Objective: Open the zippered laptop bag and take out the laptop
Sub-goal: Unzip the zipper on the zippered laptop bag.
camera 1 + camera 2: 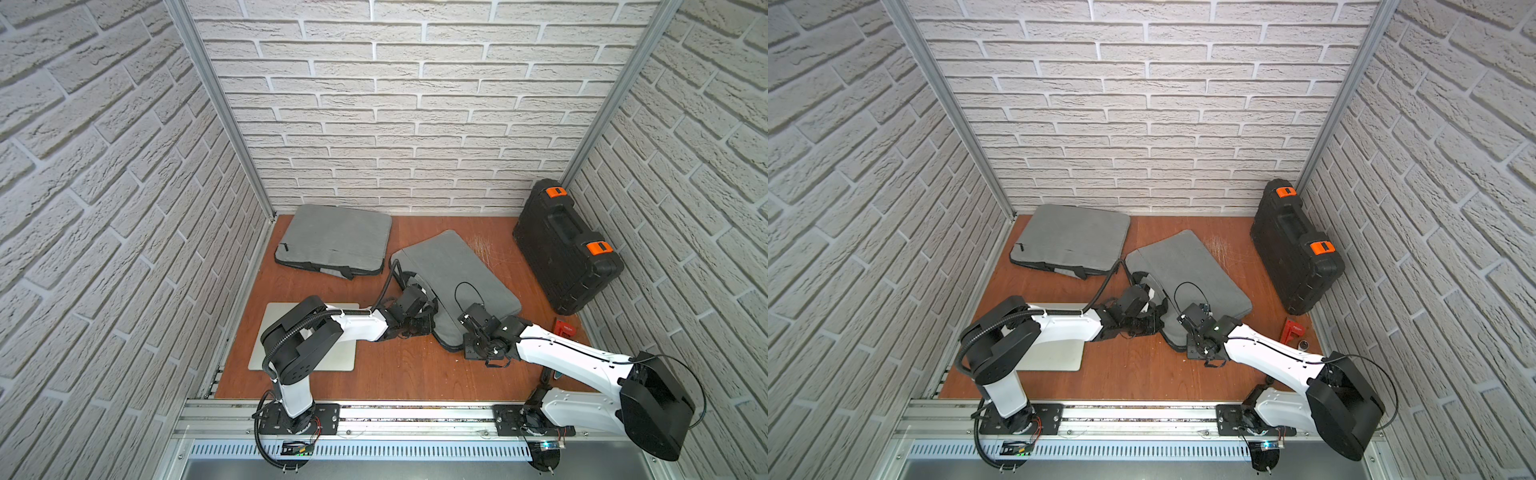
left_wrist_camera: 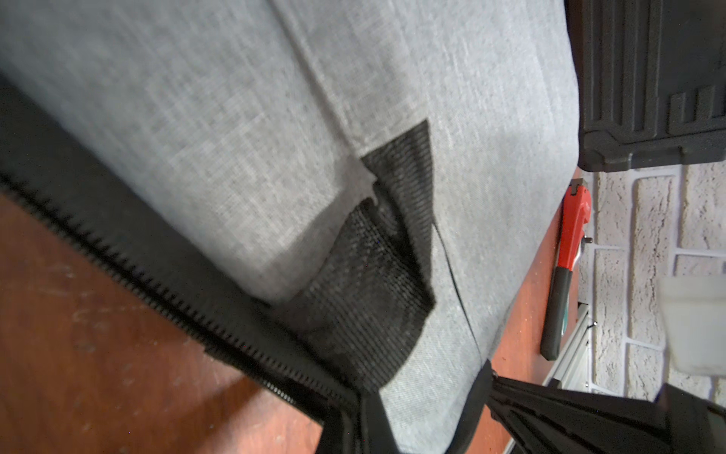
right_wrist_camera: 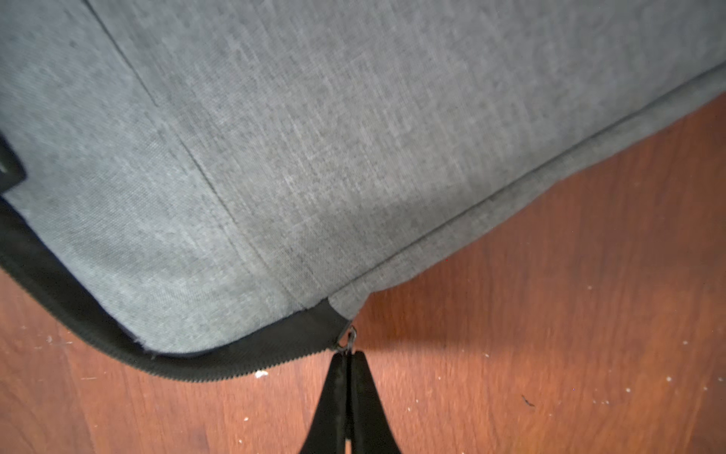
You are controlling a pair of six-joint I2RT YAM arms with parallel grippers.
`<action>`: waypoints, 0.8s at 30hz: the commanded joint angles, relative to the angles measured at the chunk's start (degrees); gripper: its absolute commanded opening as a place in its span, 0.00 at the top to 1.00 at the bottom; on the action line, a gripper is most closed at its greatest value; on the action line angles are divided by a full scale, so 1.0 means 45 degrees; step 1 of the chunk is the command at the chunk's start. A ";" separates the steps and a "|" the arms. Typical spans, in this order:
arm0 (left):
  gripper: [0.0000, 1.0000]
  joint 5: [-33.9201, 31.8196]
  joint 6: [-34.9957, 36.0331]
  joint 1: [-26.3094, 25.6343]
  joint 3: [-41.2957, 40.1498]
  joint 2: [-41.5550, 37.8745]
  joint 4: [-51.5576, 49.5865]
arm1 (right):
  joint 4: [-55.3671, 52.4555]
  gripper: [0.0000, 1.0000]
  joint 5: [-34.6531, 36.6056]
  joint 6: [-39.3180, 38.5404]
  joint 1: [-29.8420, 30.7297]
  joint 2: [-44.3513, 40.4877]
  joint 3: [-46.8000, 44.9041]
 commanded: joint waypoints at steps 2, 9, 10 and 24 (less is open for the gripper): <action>1.00 -0.0907 -0.0058 0.0492 -0.0374 -0.0246 -0.0778 | -0.1483 0.95 0.1383 0.0096 -0.0338 -0.0115 -0.0148; 0.93 -0.0822 -0.0231 0.0496 -0.0396 -0.0385 -0.0295 | -0.1054 0.94 0.0536 -0.0789 -0.0226 -0.0696 0.0139; 0.90 -0.0853 -0.0282 0.0503 -0.0441 -0.0447 -0.0201 | -0.1138 0.94 0.0569 -0.0890 -0.0184 -0.0727 0.0279; 0.22 -0.3497 -0.0293 0.0952 -0.2014 -0.4838 -0.2185 | -0.2216 0.53 0.1317 -0.2122 0.0541 -0.0911 0.3143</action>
